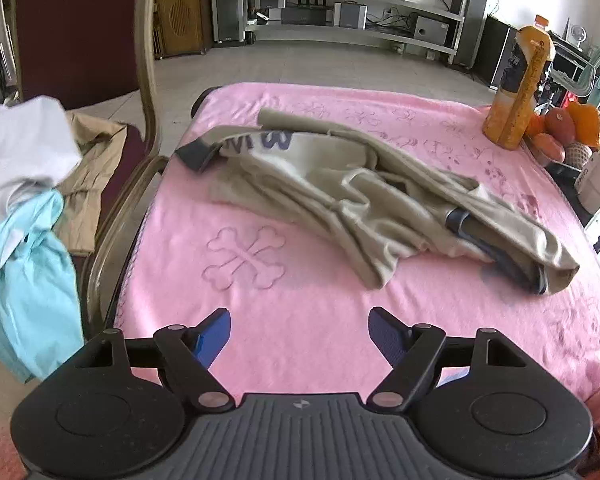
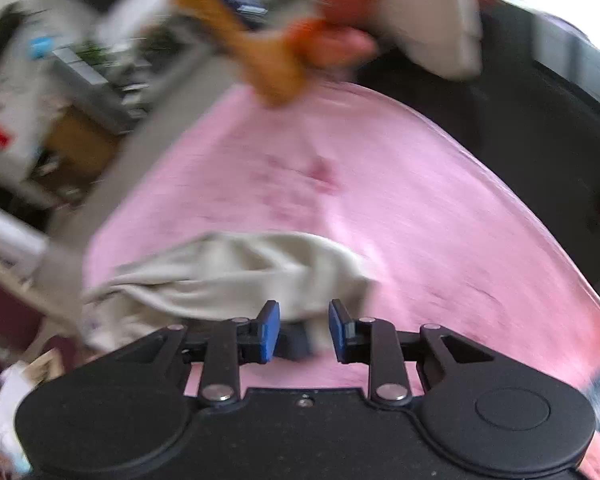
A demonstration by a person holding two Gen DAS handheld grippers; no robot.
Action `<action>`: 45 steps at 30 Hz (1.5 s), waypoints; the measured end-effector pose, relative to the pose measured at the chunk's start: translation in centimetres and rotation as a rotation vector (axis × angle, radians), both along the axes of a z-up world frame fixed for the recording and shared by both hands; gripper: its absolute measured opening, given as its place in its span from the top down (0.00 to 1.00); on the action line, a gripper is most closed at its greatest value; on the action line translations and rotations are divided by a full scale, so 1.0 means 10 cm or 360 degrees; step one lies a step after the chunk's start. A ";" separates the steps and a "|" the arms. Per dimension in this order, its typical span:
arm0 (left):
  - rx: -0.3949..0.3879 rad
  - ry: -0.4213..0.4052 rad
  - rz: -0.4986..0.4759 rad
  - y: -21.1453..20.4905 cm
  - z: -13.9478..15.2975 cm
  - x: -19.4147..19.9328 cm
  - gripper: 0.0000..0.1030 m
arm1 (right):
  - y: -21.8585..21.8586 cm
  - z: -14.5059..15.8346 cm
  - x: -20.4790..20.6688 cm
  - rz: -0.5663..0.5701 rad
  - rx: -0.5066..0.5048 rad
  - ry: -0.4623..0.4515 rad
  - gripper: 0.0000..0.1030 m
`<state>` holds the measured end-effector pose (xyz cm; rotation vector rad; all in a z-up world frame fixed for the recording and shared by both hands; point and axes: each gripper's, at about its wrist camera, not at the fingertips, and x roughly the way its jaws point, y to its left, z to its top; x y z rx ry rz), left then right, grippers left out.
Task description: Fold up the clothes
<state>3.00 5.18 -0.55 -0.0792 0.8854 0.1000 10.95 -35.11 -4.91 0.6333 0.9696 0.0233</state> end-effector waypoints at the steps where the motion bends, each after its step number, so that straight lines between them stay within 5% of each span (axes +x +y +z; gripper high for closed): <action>1: -0.0004 -0.0016 0.0005 -0.02 0.04 0.03 0.27 | 0.13 0.11 -0.03 0.0079 0.0011 -0.0086 0.70; 8: 0.0039 -0.0196 0.0062 -0.14 0.30 0.44 0.26 | 0.71 0.58 0.31 0.0481 -0.0012 -0.0566 0.52; 13: 0.0134 -0.0181 0.0041 -0.21 0.08 0.81 0.47 | 1.01 0.15 0.67 0.0678 -0.0079 -0.0485 0.52; 23: -0.0084 -0.0022 0.0110 0.13 -0.44 1.26 0.44 | 1.84 -0.36 1.03 0.1145 -0.0494 -0.0473 0.55; 24: -0.0098 -0.0024 0.0115 0.16 -0.47 1.27 0.44 | 1.85 -0.38 1.07 0.1082 -0.0539 -0.0476 0.67; 25: -0.0108 -0.0021 0.0120 0.19 -0.50 1.27 0.44 | 1.87 -0.41 1.11 0.1019 -0.0583 -0.0479 0.97; 26: -0.0116 -0.0015 0.0125 0.21 -0.52 1.27 0.44 | 1.88 -0.43 1.15 0.0953 -0.0626 -0.0481 1.00; 30: -0.0171 0.0003 0.0126 0.25 -0.55 1.28 0.44 | 1.19 -0.25 1.41 0.0204 -0.0580 -0.0493 1.00; 32: -0.0175 0.0011 0.0117 0.22 -0.55 1.28 0.44 | 0.93 -0.24 1.45 0.0110 -0.0570 -0.0432 0.96; 33: -0.0177 0.0012 0.0115 0.21 -0.55 1.28 0.42 | 0.89 -0.23 1.43 0.0180 -0.0502 -0.0429 0.94; 34: -0.0182 0.0012 0.0114 0.20 -0.54 1.27 0.40 | 0.92 -0.21 1.38 0.0295 -0.0411 -0.0436 0.86; 35: -0.0186 0.0012 0.0113 0.19 -0.54 1.27 0.40 | 1.04 -0.20 1.34 0.0433 -0.0363 -0.0462 0.66; 37: -0.0186 0.0017 0.0112 0.17 -0.54 1.25 0.40 | 1.33 -0.22 1.27 0.0691 -0.0306 -0.0490 0.57; 39: -0.0180 0.0020 0.0111 0.17 -0.55 1.24 0.40 | 1.66 -0.29 1.21 0.0930 -0.0291 -0.0496 0.58; 45: -0.0193 0.0018 0.0079 0.15 -0.57 1.28 0.40 | 2.10 -0.52 1.24 0.1144 -0.0487 -0.0467 0.63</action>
